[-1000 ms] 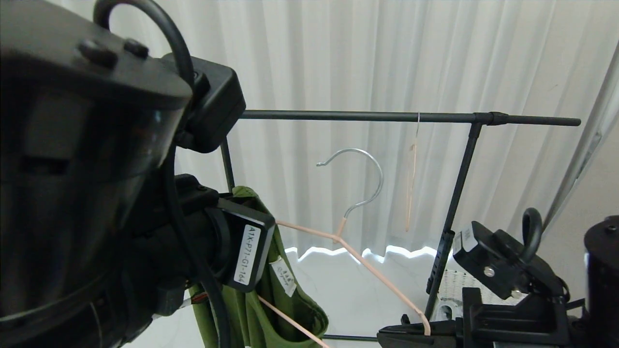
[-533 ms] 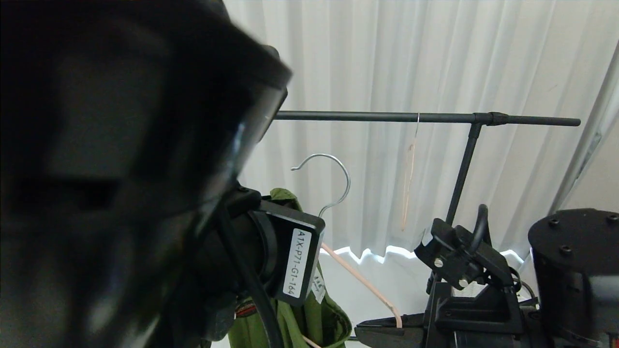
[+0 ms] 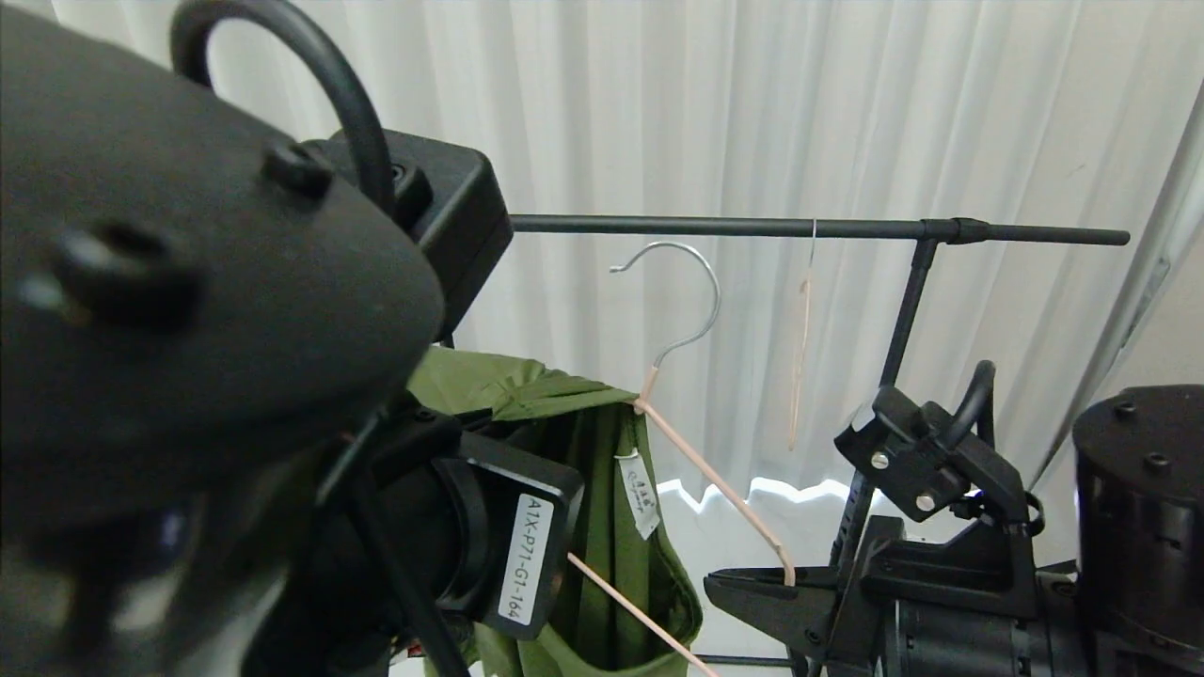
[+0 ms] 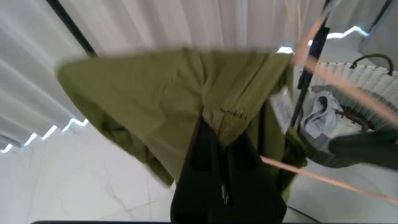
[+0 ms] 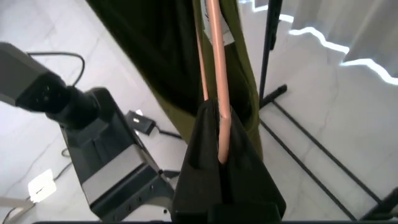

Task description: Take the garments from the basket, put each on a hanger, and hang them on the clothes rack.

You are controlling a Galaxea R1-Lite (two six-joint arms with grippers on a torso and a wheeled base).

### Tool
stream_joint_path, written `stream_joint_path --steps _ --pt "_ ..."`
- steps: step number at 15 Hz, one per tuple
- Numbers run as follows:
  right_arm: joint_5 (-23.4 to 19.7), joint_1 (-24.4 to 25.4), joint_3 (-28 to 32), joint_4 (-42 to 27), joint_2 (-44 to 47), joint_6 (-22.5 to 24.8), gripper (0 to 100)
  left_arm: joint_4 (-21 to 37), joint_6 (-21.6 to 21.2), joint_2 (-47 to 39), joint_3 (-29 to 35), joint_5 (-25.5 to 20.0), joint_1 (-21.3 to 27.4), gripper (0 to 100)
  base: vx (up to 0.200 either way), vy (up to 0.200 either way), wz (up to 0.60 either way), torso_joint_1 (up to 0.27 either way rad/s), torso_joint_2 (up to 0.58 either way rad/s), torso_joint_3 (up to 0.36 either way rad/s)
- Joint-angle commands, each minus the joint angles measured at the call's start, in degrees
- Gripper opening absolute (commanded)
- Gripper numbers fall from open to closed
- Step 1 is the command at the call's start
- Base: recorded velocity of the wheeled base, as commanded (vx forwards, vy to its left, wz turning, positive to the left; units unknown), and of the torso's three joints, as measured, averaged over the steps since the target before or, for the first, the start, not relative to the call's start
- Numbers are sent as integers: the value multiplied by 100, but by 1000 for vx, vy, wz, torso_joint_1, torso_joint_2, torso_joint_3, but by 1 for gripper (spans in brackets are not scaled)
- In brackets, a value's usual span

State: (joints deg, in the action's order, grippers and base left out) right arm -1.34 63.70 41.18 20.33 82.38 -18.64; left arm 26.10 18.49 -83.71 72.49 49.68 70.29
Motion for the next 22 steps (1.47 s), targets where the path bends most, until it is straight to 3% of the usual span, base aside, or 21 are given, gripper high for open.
stream_joint_path --steps 1,5,6,11,13,15,17,18,20,22 --pt "20 2 -5 208 -109 27 0 -17 5 13 -112 60 2 0 0 0 0 0 0 0" --pt "222 64 -13 392 -214 124 0 -88 -4 4 -129 60 2 0 0 0 0 0 0 0" --pt "231 64 -22 392 -232 203 0 -88 -4 13 -129 60 2 100 0 0 0 0 0 0" --pt "240 55 -22 401 -267 519 0 -88 5 224 -323 60 -7 100 0 0 0 0 0 0" --pt "240 38 -101 401 -337 713 0 -79 -39 663 -762 60 -7 100 0 0 0 0 0 0" --pt "222 38 -453 401 -478 862 0 -79 -461 1472 -1316 51 11 100 0 0 0 0 0 0" --pt "152 55 -901 401 -671 1073 0 -88 -1340 2201 -1773 -28 29 100 0 0 0 0 0 0" --pt "20 82 -1121 392 -750 1222 0 -88 -1744 2553 -2028 -327 29 100 0 0 0 0 0 0" --pt "-297 169 -1341 392 -812 1556 0 -88 -2227 3045 -2397 -1584 20 100 0 0 0 0 0 0" --pt "-499 257 -1385 384 -803 1811 0 -298 -2482 3133 -2792 -2454 -7 100 0 0 0 0 0 0"
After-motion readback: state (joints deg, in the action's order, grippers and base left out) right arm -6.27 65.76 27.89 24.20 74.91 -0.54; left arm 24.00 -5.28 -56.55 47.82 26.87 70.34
